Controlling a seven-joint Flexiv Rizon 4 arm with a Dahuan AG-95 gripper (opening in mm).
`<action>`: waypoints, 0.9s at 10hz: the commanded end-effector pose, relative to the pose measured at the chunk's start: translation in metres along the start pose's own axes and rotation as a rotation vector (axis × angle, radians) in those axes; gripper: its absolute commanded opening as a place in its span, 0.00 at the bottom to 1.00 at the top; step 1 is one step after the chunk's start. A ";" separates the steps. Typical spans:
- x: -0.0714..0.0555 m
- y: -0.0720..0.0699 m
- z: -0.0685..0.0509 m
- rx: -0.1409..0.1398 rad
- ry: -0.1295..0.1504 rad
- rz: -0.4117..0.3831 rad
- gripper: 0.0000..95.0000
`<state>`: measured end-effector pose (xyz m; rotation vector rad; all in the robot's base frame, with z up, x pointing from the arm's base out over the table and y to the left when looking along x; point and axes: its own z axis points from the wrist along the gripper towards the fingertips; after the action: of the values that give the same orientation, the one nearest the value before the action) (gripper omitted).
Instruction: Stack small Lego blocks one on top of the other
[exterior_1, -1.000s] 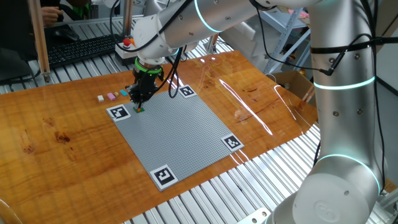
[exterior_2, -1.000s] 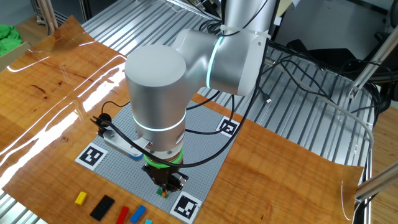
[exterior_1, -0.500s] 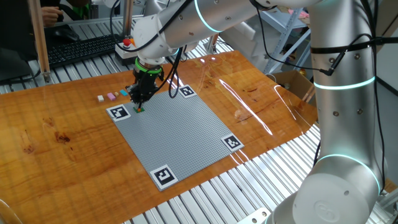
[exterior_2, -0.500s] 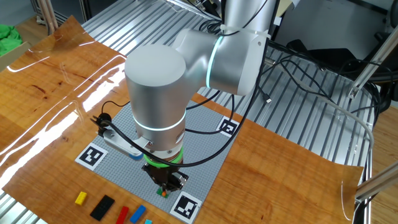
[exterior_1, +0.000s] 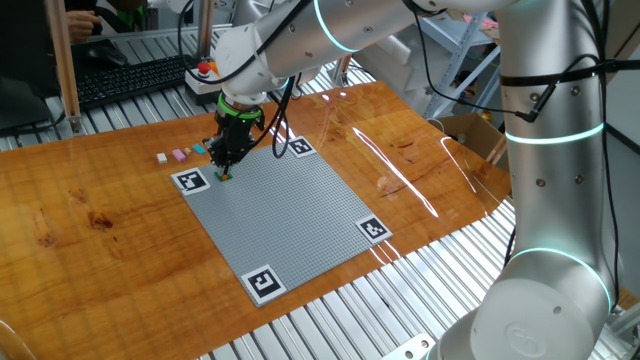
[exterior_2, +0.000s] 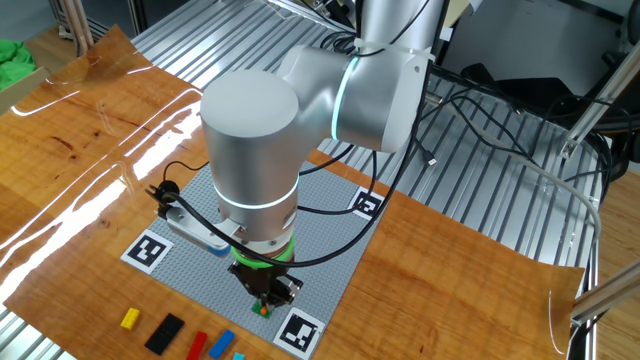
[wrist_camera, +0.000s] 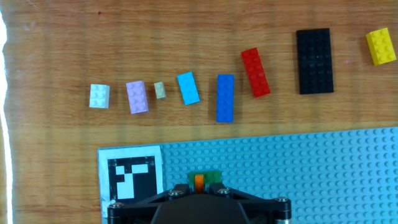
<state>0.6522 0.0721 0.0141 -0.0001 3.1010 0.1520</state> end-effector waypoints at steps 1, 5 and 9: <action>0.000 0.000 0.000 -0.002 0.001 -0.003 0.00; -0.001 0.000 0.001 -0.002 0.003 -0.011 0.00; -0.001 0.000 0.001 -0.003 0.002 -0.010 0.00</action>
<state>0.6539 0.0721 0.0140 -0.0140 3.1022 0.1540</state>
